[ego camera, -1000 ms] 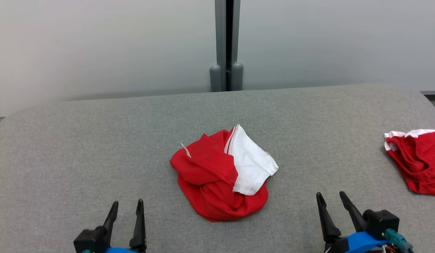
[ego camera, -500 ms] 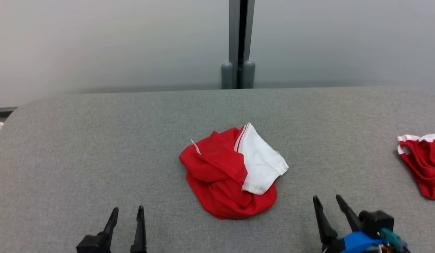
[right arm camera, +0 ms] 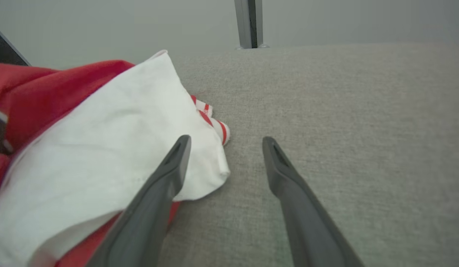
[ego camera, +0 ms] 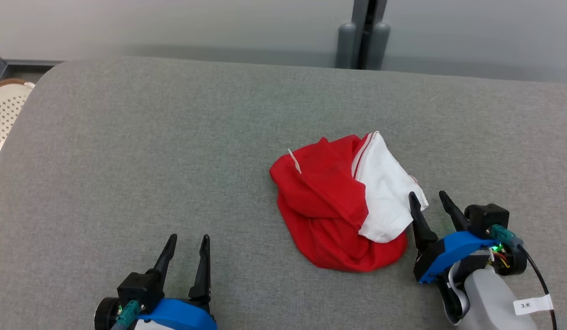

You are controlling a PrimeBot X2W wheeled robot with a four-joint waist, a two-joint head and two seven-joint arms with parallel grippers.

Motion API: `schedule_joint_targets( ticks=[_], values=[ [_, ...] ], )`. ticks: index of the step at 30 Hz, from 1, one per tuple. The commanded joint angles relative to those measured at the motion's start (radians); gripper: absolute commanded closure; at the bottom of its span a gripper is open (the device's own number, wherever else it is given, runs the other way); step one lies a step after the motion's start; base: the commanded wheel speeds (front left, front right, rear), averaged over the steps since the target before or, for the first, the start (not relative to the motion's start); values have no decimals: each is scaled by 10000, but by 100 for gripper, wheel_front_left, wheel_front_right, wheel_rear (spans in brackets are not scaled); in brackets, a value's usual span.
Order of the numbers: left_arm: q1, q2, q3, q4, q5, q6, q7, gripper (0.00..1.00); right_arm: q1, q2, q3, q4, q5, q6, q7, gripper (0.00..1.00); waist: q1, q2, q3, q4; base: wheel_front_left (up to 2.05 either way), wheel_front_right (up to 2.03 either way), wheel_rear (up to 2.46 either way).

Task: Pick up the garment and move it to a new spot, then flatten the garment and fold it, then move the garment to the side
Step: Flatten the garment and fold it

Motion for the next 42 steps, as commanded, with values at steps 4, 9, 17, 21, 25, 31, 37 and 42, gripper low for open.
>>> schedule_joint_targets(
  ticks=[4, 9, 17, 21, 25, 31, 37, 42],
  values=[
    [-358, -13, -70, 3, 2, -28, -23, 0, -573, -41, -99, 969, -264, 0, 2, 52, -2, -1, 664, 548, 0, 0, 0],
    [-506, -14, -62, 7, 19, -42, -23, 0, -359, -1, 90, 1354, -7, 0, 43, 100, -2, -1, 708, 554, 0, 0, 0],
    [-382, -13, -25, 16, -5, -56, -23, 0, 153, -51, -314, 483, -88, -3, 6, 100, -2, -1, 433, 248, 0, 0, 0],
    [-335, -11, -70, 56, -81, -64, -23, 0, 337, -48, -549, 120, -71, -1, -3, 100, -2, -1, 274, 138, 0, 0, 0],
    [-261, -11, -156, 103, -185, -68, -23, 0, 530, -47, -1019, -348, 141, -1, -4, 100, -2, -1, 108, 70, 0, 0, 0],
    [-72, -12, -153, 185, -267, -72, -23, 0, 39, -51, -2481, -1691, 408, -1, -7, 100, -2, -1, -193, 8, 0, 0, 0],
    [161, -12, -113, 234, -350, -76, -23, 0, -1083, -33, -3242, -3618, 552, 0, -4, 100, -2, -1, -580, 42, 0, 0, 0],
    [305, -12, -157, 267, -404, -77, -23, 0, -1821, -24, -2751, -4394, 697, 0, -4, 100, -2, -1, -845, 106, 0, 0, 0]
  ],
)
